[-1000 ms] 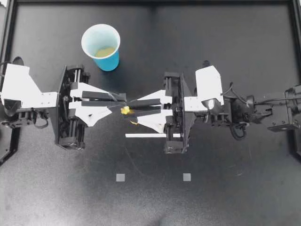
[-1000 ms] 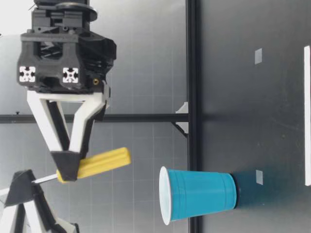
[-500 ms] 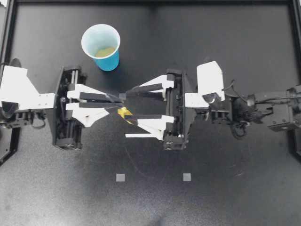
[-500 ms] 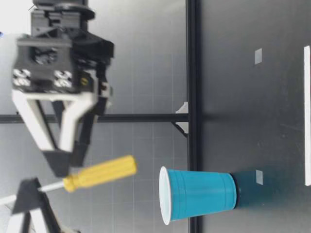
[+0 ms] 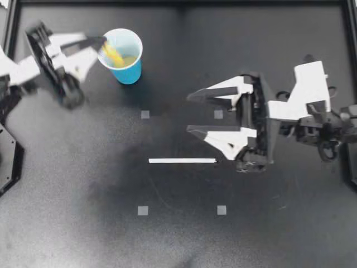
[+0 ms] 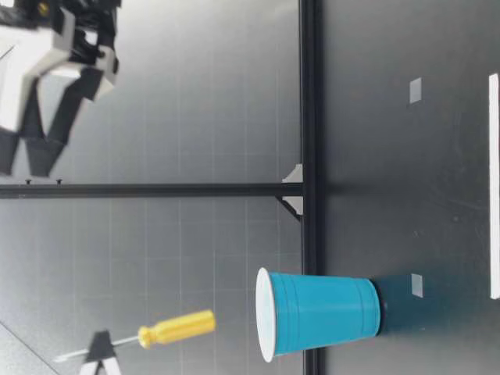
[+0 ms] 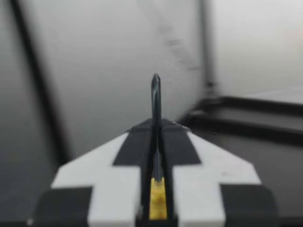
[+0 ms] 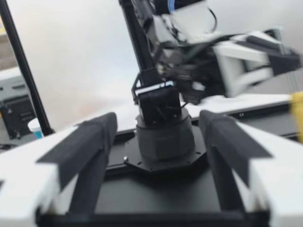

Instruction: Pick up the screwdriver with the right arm, hand it over to the left arm then place it into the cup.

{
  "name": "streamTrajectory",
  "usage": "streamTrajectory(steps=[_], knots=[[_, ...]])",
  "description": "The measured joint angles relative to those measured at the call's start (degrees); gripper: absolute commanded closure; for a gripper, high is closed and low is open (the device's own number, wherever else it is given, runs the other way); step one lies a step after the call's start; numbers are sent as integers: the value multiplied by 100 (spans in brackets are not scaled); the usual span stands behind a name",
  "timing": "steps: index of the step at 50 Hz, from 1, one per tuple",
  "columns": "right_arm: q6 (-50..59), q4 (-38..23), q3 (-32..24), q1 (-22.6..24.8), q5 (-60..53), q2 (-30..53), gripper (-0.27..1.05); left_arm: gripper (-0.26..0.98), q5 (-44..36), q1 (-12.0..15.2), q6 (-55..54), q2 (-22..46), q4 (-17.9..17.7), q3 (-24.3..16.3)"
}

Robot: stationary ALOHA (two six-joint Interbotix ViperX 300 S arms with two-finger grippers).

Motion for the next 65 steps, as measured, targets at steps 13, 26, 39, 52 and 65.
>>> streamTrajectory(steps=[13, 26, 39, 52, 65], knots=[[0, 0, 9, 0, -9, -26, 6, 69, 0, 659, 88, 650, -44, -255], [0, 9, 18, 0, -9, -35, 6, 69, -9, 659, -35, 1389, -44, -369], [9, 9, 18, 0, -9, -35, 6, 56, -44, 668, -141, 1529, -114, -369], [18, 0, 18, 0, -9, -26, 6, 14, -79, 668, -193, 1556, -123, -387], [18, 9, 18, 0, -9, -35, 6, 11, -53, 659, -413, 1494, -123, -413]])
